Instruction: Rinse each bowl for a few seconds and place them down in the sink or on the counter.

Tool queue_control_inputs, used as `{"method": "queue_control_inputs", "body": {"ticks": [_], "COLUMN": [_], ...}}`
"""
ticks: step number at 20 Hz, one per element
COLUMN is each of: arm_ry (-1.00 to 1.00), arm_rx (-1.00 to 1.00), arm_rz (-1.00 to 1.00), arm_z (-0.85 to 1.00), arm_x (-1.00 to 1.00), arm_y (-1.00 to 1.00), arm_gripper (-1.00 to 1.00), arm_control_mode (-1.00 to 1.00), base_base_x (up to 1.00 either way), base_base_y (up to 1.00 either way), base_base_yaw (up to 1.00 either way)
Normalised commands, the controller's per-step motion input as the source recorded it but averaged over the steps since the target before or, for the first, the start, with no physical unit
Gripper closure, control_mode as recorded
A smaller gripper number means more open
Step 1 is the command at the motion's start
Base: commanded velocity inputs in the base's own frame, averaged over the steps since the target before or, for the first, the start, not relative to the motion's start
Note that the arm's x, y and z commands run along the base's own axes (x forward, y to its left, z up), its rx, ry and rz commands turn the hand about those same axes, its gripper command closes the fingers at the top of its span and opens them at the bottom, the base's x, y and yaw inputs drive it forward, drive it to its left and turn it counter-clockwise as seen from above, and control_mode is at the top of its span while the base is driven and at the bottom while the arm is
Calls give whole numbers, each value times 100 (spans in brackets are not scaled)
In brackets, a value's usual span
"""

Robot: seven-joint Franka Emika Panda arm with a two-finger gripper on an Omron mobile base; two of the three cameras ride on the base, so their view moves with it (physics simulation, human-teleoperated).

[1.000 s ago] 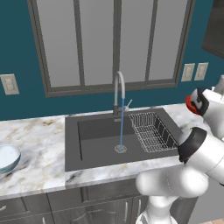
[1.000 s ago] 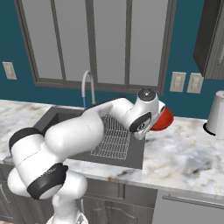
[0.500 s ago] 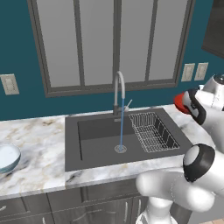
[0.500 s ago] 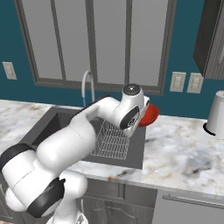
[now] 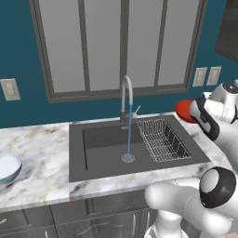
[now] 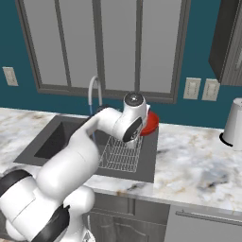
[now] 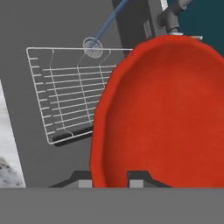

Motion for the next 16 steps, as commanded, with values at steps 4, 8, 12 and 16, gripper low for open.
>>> {"method": "queue_control_inputs", "body": {"ticks": [4, 8, 12, 16], "arm_ry": [0, 2, 3, 3], "arm_rx": [0, -1, -1, 0], "arm_rz": [10, 9, 9, 9], "arm_z": [6, 1, 0, 0], "arm_x": [0, 0, 0, 0], "arm_y": [38, 39, 40, 39], "arm_gripper": [100, 100, 100, 100], "arm_control_mode": [-100, -100, -100, -100], "base_base_x": [0, 0, 0, 0], "base_base_y": [0, 0, 0, 0], "base_base_yaw": [0, 0, 0, 0]}}
